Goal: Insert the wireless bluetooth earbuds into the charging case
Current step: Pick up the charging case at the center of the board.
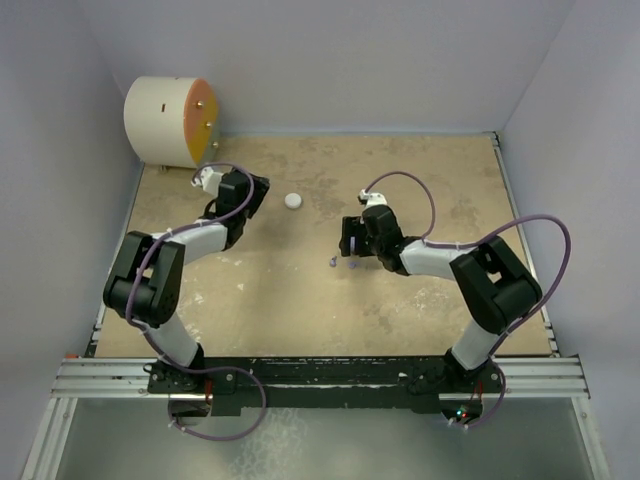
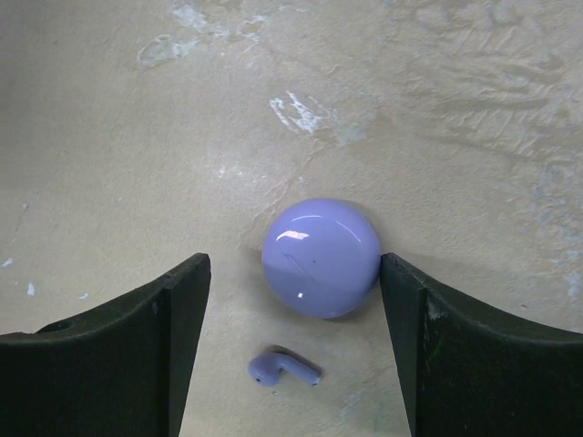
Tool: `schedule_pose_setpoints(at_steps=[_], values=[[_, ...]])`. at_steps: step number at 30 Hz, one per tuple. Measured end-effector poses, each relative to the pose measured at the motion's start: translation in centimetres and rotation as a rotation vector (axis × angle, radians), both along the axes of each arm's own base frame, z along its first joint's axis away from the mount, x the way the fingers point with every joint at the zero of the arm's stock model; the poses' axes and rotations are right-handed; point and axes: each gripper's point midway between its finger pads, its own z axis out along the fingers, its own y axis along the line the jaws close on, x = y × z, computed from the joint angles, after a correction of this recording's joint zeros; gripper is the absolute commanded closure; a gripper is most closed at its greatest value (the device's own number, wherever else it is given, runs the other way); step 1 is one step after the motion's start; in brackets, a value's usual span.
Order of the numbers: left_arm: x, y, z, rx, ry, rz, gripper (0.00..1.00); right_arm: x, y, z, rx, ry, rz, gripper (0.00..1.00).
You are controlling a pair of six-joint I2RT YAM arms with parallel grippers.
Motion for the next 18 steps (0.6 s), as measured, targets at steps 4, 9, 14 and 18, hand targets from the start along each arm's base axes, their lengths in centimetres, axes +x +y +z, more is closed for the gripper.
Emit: schedule_pose_setpoints(at_steps=[4, 9, 14, 18], values=[[-1.0, 0.4, 0.3, 0.0, -0.003, 0.002, 0.39, -0.5, 1.3, 0.3, 0.017, 0.001, 0.026, 0.24], [-2.3, 1.0, 0.7, -0.001, -0.004, 0.007, 0.39, -1.3, 3.7, 1.1, 0.048, -0.006, 0.07, 0.24], [-3.6, 1.7, 1.3, -0.002, -0.007, 0.013, 0.39, -2.2, 5.8, 1.6, 0.071, -0.005, 0.113, 0.24], [-4.4, 2.1, 2.1, -0.005, -0.021, 0.016, 0.39, -3.0, 6.8, 0.9, 0.071, 0.013, 0.133, 0.24]])
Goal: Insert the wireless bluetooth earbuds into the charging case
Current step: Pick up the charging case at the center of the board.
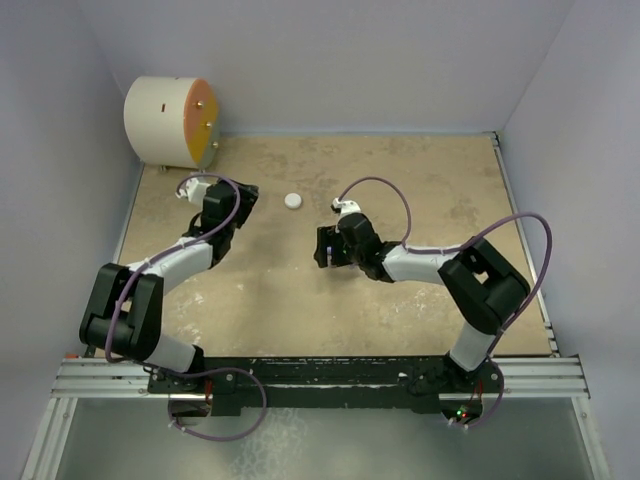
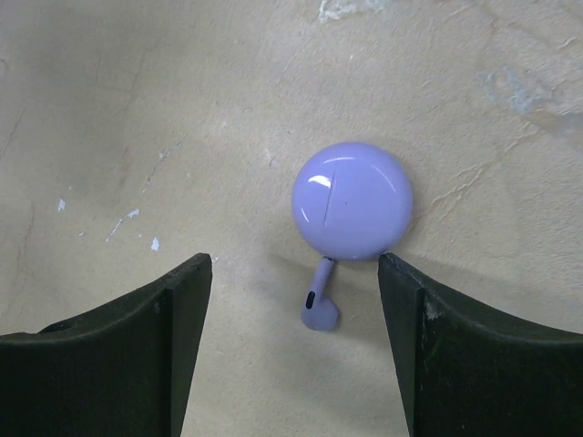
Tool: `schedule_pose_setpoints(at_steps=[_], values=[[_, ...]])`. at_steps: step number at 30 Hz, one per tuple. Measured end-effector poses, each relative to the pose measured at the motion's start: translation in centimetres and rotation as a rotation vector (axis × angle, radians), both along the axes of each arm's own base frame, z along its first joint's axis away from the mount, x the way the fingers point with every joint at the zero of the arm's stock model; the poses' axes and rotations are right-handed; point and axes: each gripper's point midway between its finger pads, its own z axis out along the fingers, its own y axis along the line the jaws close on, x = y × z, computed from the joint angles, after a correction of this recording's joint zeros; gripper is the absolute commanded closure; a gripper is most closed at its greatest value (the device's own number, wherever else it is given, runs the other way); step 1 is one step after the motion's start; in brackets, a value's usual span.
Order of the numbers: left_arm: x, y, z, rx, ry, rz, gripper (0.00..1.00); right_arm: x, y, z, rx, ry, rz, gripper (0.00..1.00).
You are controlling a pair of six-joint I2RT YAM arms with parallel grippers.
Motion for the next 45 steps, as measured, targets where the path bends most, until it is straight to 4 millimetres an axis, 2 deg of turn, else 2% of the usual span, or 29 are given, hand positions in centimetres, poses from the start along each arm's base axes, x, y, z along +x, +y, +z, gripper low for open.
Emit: schedule_pose_setpoints(at_steps=[8, 14, 20, 29, 34, 40, 45], values=[[-0.9, 0.6, 1.2, -0.003, -0.023, 0.011, 0.39, -0.3, 0.3, -0.3, -0.002, 0.006, 0.006, 0.24], [-1.5, 1.0, 0.7, 0.002, -0.008, 0.015, 0.39, 0.0, 0.4, -0.7, -0.018, 0.009, 0.004, 0.25], [-1.8, 1.1, 0.2, 0.006, 0.007, 0.016, 0.39, 1.3, 1.1, -0.8, -0.033, -0.008, -0.001, 0.25], [-2.3, 1.3, -0.3, 0.009, 0.017, 0.017, 0.39, 1.3, 1.3, -0.8, -0.036, -0.016, 0.011, 0.26], [-2.6, 1.5, -0.4, 0.009, 0.021, 0.021, 0.39, 0.9, 2.3, -0.4, -0.028, -0.023, 0.034, 0.26], [-3.0, 1.9, 0.3, 0.004, 0.003, 0.028, 0.38, 0.6, 4.2, 0.7, -0.005, -0.046, 0.068, 0.26], [-3.3, 2.4, 1.6, -0.001, -0.02, 0.037, 0.38, 0.5, 4.4, 0.9, -0.01, -0.049, 0.067, 0.25]])
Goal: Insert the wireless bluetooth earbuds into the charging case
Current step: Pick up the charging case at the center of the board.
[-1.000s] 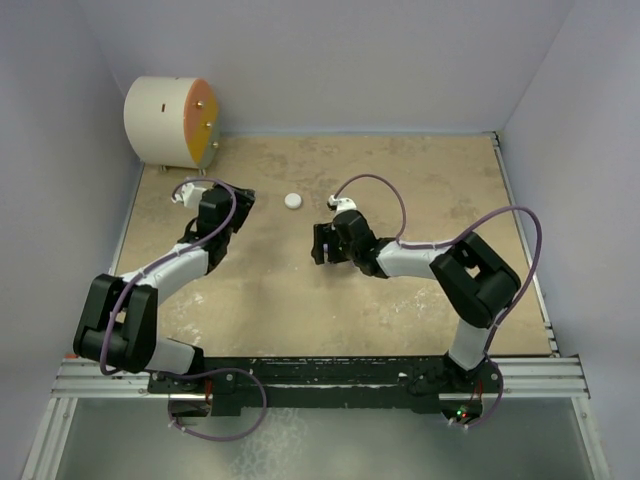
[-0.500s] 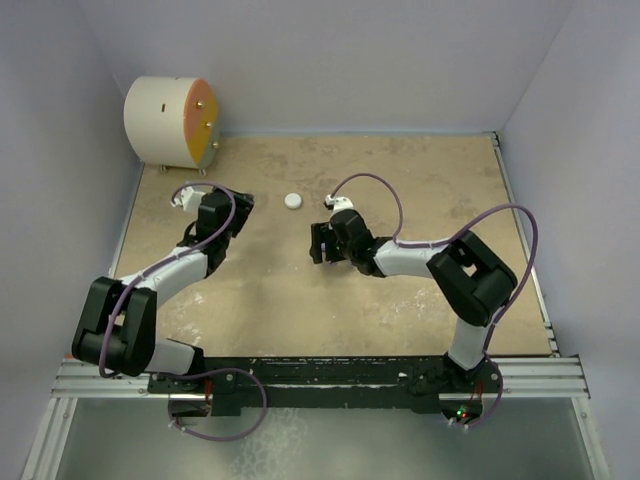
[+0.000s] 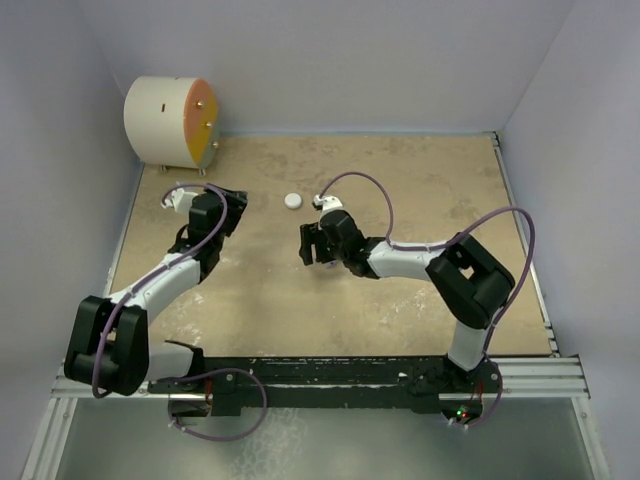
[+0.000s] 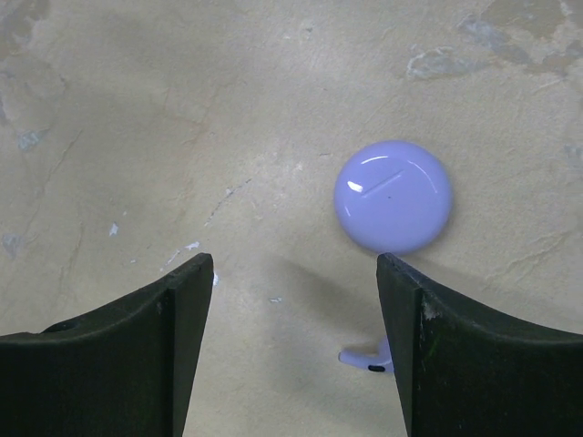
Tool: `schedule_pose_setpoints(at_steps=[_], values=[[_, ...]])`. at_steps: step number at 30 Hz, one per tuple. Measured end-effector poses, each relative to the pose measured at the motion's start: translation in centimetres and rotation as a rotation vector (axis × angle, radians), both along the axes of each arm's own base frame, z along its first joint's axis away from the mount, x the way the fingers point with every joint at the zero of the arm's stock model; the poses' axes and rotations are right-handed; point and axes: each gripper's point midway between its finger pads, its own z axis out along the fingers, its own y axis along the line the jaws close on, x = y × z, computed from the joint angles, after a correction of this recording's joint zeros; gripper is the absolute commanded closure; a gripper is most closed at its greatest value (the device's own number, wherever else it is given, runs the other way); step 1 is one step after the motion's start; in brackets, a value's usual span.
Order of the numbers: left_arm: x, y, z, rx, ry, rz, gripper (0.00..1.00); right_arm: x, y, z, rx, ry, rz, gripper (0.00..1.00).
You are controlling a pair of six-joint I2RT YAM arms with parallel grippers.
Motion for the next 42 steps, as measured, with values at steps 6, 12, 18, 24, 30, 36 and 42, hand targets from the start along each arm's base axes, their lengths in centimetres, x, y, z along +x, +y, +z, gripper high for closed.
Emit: schedule_pose_setpoints(at_steps=[6, 12, 18, 24, 30, 36, 42], values=[[-0.4, 0.3, 1.3, -0.001, -0.026, 0.004, 0.37, 0.3, -1.6, 1.2, -0.061, -0.038, -0.03, 0.23], [-0.6, -0.2, 1.1, -0.001, -0.015, -0.029, 0.37, 1.1, -3.1, 1.6, -0.127, -0.079, -0.05, 0.23], [-0.7, -1.4, -0.3, -0.019, 0.023, -0.091, 0.38, 2.0, -4.2, 0.5, -0.195, -0.104, -0.03, 0.22], [-0.8, -2.1, -0.4, -0.03, 0.03, -0.13, 0.38, 2.6, -4.9, -1.3, -0.278, -0.124, 0.033, 0.22], [-0.9, -2.3, -0.4, -0.033, 0.031, -0.143, 0.38, 3.3, -4.2, -1.3, -0.275, -0.166, 0.127, 0.23], [-0.9, -2.5, -0.5, -0.037, 0.034, -0.153, 0.38, 3.9, -3.8, -0.9, -0.245, -0.194, 0.186, 0.25], [-0.9, -2.6, -1.0, -0.037, 0.046, -0.158, 0.39, 3.8, -3.3, -2.2, -0.243, -0.176, 0.226, 0.28]])
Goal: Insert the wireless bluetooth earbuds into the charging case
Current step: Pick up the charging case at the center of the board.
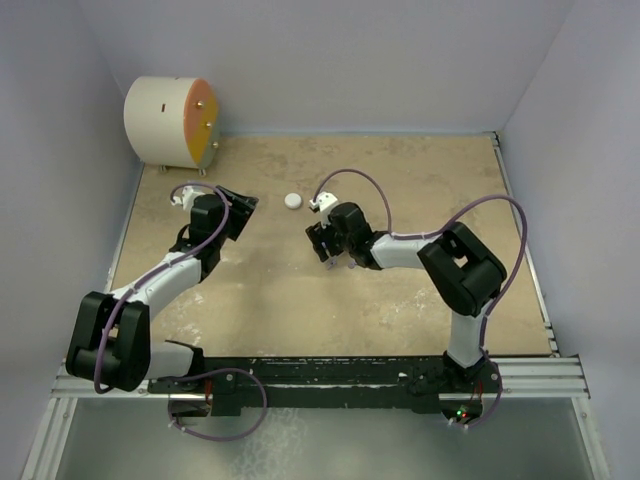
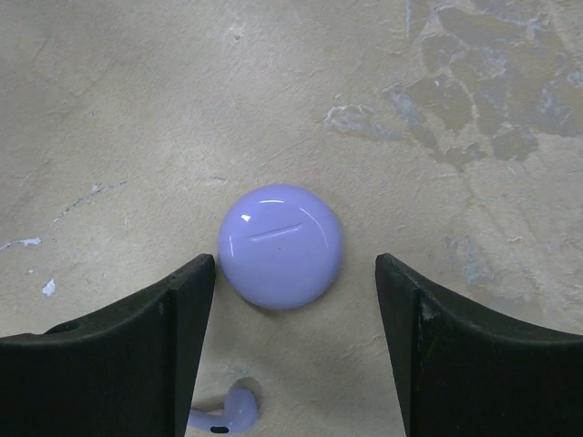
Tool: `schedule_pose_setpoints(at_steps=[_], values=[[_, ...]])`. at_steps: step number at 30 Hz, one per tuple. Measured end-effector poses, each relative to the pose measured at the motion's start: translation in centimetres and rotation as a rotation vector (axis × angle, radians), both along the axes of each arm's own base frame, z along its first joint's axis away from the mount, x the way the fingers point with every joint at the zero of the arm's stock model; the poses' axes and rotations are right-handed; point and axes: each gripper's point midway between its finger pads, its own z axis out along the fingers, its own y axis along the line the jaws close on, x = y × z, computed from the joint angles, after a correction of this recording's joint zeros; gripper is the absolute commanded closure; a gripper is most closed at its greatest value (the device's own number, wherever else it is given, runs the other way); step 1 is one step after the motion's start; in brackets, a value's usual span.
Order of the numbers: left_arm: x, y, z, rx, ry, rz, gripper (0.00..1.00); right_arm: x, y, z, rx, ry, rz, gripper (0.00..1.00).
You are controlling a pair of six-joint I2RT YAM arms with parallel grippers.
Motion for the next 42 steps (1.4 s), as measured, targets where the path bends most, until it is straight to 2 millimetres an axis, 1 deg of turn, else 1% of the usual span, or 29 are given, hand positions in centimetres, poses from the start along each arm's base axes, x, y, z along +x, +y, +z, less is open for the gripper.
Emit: schedule_pose_setpoints(at_steps=[5, 9, 13, 16, 18, 19, 21, 23, 26, 27, 29, 32, 34, 36, 38, 42], values=[[0.0, -0.1, 0.0, -0.003, 0.0, -0.005, 0.39, 0.1, 0.1, -0.4, -0.006, 0.003, 0.008, 0.31], [0.0, -0.2, 0.0, -0.005, 0.0, -0.01, 0.39, 0.4, 0.4, -0.4, -0.001, -0.006, 0.01, 0.38], [-0.1, -0.3, 0.1, -0.007, -0.001, -0.015, 0.39, 0.7, 0.6, -0.4, 0.004, -0.014, 0.009, 0.51], [0.0, -0.4, 0.1, -0.009, -0.004, -0.018, 0.4, 0.8, 0.6, -0.4, 0.003, -0.017, 0.003, 0.64], [0.0, -0.5, 0.2, -0.012, -0.006, -0.023, 0.41, 0.9, 0.5, -0.4, 0.001, -0.02, 0.001, 0.69], [0.0, -0.5, 0.2, -0.015, -0.007, -0.027, 0.41, 0.9, 0.5, -0.3, 0.0, -0.022, 0.0, 0.74], [0.0, -0.9, 0.4, -0.024, -0.015, -0.043, 0.43, 0.9, 0.4, -0.3, 0.002, -0.029, -0.004, 0.85], [0.2, -1.6, 0.3, -0.041, -0.021, -0.074, 0.44, 0.8, 0.2, -0.2, 0.004, -0.036, -0.009, 0.91], [0.3, -3.0, -0.5, -0.074, -0.016, -0.134, 0.45, 0.1, -0.1, 1.0, 0.033, -0.06, 0.004, 0.94], [0.2, -3.4, -0.9, -0.079, -0.009, -0.149, 0.45, -0.1, 0.0, 1.8, 0.057, -0.078, 0.014, 0.97], [-0.3, -4.6, -1.7, -0.086, 0.009, -0.187, 0.45, -0.1, 0.5, 3.9, 0.11, -0.128, 0.037, 1.0], [-1.3, -7.1, -2.1, -0.107, 0.013, -0.252, 0.45, 0.2, 1.9, 6.9, 0.192, -0.209, 0.087, 1.0], [-2.0, -8.3, -2.1, -0.128, -0.004, -0.282, 0.45, 0.3, 2.6, 8.1, 0.229, -0.245, 0.119, 1.0], [-2.4, -8.7, -2.1, -0.15, -0.022, -0.291, 0.45, 0.3, 3.2, 8.5, 0.251, -0.26, 0.147, 1.0], [-2.6, -8.7, -2.2, -0.168, -0.035, -0.285, 0.45, 0.0, 3.6, 8.7, 0.27, -0.271, 0.171, 1.0], [-2.6, -8.8, -1.7, -0.184, -0.073, -0.278, 0.46, -1.1, 3.8, 8.5, 0.312, -0.289, 0.22, 1.0]])
